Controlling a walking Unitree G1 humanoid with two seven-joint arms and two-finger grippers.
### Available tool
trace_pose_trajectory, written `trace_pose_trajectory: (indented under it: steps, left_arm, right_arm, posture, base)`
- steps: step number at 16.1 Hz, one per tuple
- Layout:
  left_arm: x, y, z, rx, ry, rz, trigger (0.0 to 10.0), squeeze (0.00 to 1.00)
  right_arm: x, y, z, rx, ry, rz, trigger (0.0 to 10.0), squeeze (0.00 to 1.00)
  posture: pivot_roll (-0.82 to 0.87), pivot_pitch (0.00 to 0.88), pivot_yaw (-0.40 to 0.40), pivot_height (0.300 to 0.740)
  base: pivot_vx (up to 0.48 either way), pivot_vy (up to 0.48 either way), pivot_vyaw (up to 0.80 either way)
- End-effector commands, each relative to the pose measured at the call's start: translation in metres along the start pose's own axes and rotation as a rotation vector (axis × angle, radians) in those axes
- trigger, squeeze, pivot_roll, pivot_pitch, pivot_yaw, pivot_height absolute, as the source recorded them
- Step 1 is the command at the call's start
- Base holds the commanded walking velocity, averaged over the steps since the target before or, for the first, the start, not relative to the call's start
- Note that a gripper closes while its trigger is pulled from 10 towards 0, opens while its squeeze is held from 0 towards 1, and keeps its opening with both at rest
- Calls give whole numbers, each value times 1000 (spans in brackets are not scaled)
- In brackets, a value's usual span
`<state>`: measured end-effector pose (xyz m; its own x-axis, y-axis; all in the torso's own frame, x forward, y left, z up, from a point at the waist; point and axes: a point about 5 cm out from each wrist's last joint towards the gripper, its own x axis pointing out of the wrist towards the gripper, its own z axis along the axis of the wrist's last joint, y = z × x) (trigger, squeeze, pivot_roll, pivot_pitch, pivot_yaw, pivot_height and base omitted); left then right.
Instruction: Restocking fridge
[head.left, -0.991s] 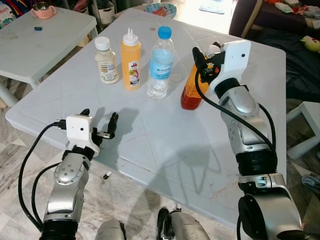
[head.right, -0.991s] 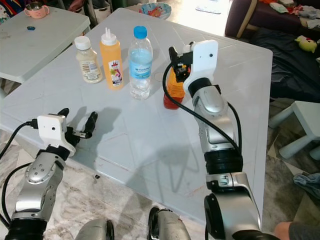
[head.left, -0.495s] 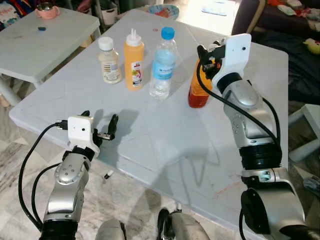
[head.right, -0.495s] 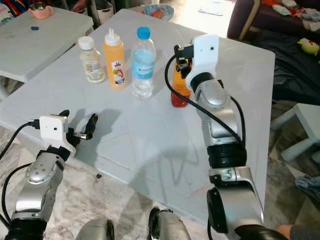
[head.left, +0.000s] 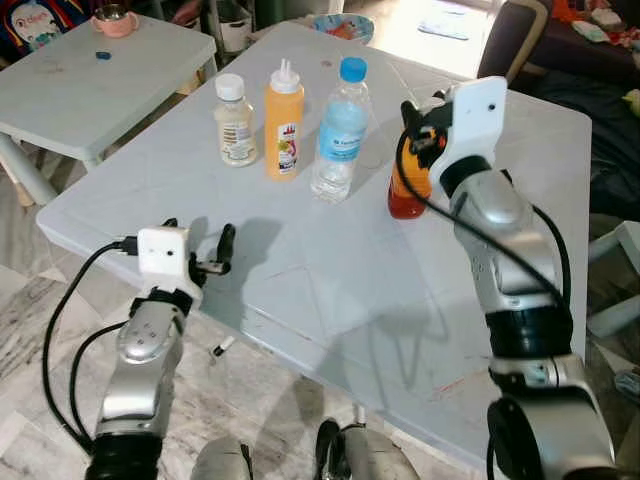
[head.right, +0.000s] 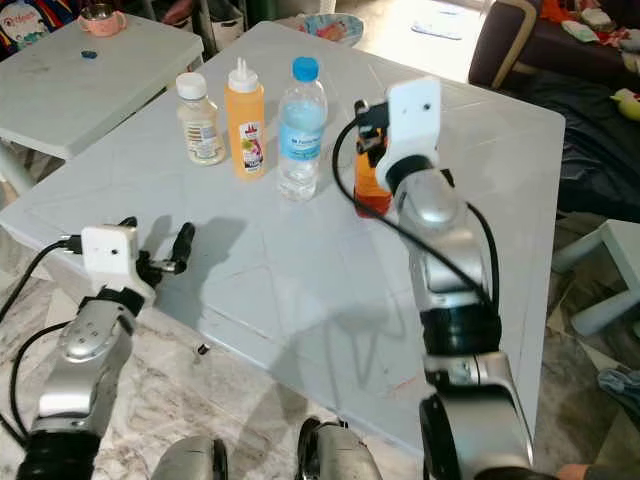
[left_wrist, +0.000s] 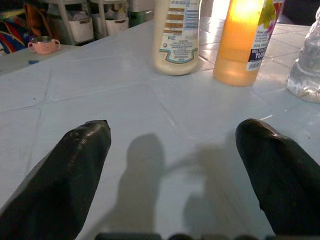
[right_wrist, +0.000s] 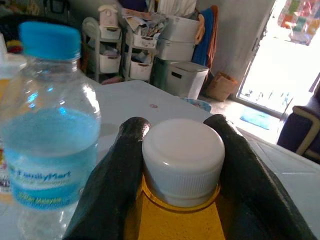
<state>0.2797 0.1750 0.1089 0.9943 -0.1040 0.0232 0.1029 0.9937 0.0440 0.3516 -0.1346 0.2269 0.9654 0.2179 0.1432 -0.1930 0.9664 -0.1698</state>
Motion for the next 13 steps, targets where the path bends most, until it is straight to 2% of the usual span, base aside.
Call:
trace_pose_trajectory:
  steps: [1,3,5,9,10,13]
  left_arm:
    - [0,-3,-5,1,24,-1,10000,0]
    - [0,-5,-6,-10,27,2,10000,0]
    - [1,-4,-7,-27,27,15,10000,0]
    - [0,-4,-8,-32,30,29,10000,0]
    - [-1,-2,-9,-32,34,30,10000,0]
    - [0,-2,-9,-32,33,33,10000,0]
  right_arm:
    - [-10,-1,-40,-14,197,-8,10000,0]
    - [-18,-1,-42,28,186,-10,10000,0]
    - [-19,-3,-39,57,165,-59,10000,0]
    - [-30,10,-45,77,172,-70,10000,0]
    - [-33,17,-48,90,169,-48,10000,0]
    - [-34,21,-51,103,177,-47,10000,0]
  posture:
    - [-19,103,-50,740]
    - [-21,96,-51,740]
    - [-26,94,-57,740]
    - [-21,89,-61,740]
    - [-25,88,-60,740]
    - [-20,82,-64,740]
  base:
    - [0,0,0]
    - [-249,0,0]
    - [-257,0,0]
    - [-307,0,0]
    - [-326,0,0]
    - [-319,0,0]
